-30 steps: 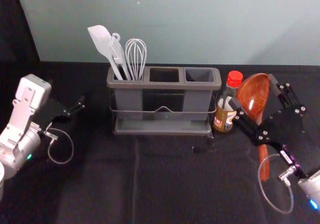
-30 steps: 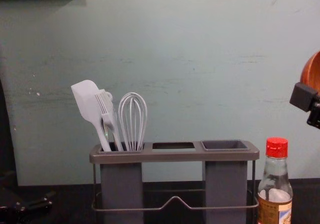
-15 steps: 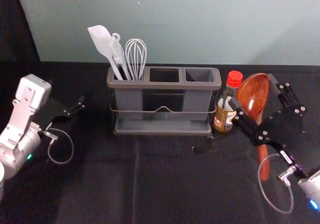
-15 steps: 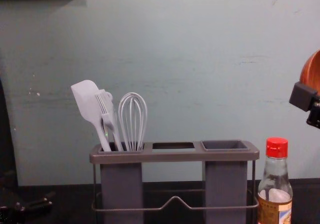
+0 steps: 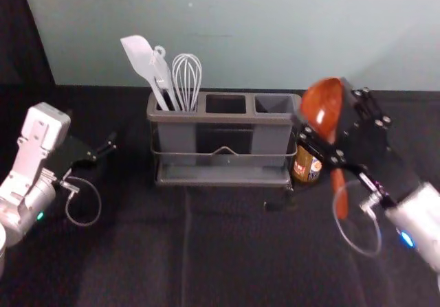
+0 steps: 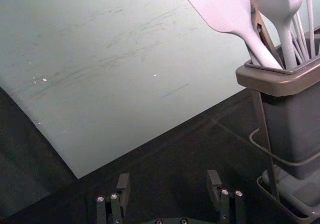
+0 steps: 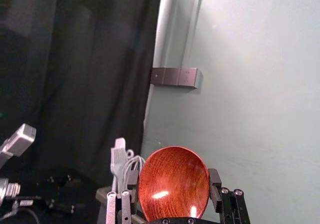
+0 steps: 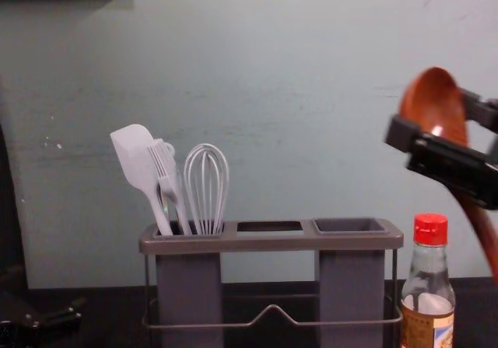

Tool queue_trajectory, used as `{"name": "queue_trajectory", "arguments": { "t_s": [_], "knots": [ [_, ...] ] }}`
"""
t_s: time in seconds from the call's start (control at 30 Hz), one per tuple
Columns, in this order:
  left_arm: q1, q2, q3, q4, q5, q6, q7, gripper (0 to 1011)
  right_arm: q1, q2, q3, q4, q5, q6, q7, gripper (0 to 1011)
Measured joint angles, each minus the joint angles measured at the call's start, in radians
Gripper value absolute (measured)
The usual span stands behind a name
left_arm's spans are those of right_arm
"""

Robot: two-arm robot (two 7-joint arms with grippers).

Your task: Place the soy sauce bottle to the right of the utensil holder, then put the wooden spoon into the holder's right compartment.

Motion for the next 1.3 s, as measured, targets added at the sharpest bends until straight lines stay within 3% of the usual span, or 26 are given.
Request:
{"name": "queue_trajectory", "arguments": {
  "t_s": [0.27, 0.63, 0.87, 1.3],
  "knots": [
    [0.000, 0.000, 0.000, 0.000, 0.000, 0.000, 0.000, 1005, 0.188, -0.028, -0.058, 0.157, 0.064, 0.012, 0.047, 839],
    [0.000, 0.000, 0.000, 0.000, 0.000, 0.000, 0.000, 1005, 0.384, -0.080, -0.117, 0.324, 0.074, -0.011, 0.052, 839],
    [0.000, 0.000, 0.000, 0.000, 0.000, 0.000, 0.000, 1005, 0.460, -0.101, -0.138, 0.390, 0.068, -0.057, 0.061, 839],
    [0.000, 0.000, 0.000, 0.000, 0.000, 0.000, 0.000, 1005, 0.575, -0.159, -0.152, 0.566, 0.026, -0.226, 0.075, 839]
  ]
}}
